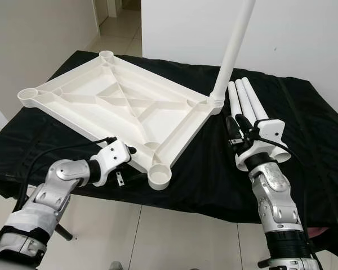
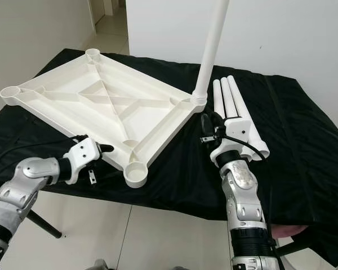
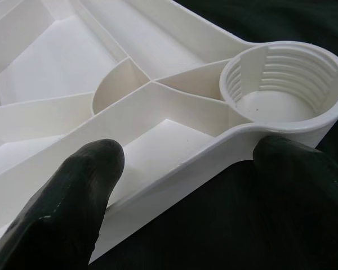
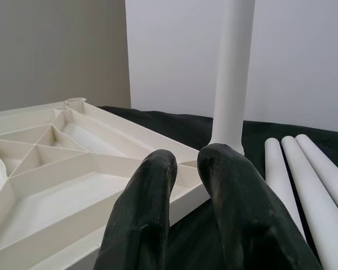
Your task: Building children table
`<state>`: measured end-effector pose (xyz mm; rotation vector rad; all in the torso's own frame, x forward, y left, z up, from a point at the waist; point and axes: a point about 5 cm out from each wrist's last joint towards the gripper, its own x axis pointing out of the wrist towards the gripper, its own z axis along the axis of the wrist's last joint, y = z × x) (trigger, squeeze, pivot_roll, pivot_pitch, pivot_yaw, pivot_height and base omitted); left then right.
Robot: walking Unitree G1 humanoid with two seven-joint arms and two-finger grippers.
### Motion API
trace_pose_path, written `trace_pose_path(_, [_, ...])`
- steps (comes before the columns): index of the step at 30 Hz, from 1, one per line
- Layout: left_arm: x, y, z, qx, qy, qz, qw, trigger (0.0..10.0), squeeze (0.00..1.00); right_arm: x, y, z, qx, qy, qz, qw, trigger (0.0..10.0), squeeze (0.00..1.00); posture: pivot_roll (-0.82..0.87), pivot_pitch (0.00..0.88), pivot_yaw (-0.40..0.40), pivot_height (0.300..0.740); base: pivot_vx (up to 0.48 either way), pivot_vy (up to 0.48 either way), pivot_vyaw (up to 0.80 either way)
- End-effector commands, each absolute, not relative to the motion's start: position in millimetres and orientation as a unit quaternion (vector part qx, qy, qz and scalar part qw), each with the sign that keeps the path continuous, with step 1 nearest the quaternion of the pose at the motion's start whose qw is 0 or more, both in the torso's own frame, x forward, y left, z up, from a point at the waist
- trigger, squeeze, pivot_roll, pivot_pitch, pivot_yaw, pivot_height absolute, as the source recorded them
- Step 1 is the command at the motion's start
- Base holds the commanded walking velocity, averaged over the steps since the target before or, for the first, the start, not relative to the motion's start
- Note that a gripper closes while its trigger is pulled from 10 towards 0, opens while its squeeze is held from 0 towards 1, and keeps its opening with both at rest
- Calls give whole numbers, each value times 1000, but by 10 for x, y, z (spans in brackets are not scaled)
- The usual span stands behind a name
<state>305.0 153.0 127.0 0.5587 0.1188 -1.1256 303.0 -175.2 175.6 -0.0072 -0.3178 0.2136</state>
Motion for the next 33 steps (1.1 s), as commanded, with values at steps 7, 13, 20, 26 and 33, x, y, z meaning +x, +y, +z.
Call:
trace_pose_path(7, [3038,1354,1165,265,64,-569,776,10000,0,2959,-1795,1742,-2,-160,89,983,10000,0,-107,9,15,740,0,0,0])
trace_pose_path(13, [3016,1269,1127,223,75,-606,760,10000,0,2909,-1819,1732,-1,-159,80,984,10000,0,-124,21,30,740,0,0,0])
trace_pose_path(20, [2970,1190,1078,179,87,-633,748,10000,0,2862,-1837,1710,-2,-155,73,985,10000,0,-137,33,39,740,0,0,0])
trace_pose_path(26, [2898,1071,1031,153,88,-656,734,3529,0,2832,-1852,1706,-1,-152,66,986,10000,0,-141,47,42,740,0,0,0])
trace_pose_path(33, [2839,980,984,135,91,-663,730,10000,0,2825,-1836,1706,1,-151,67,986,10000,0,-140,48,39,740,0,0,0])
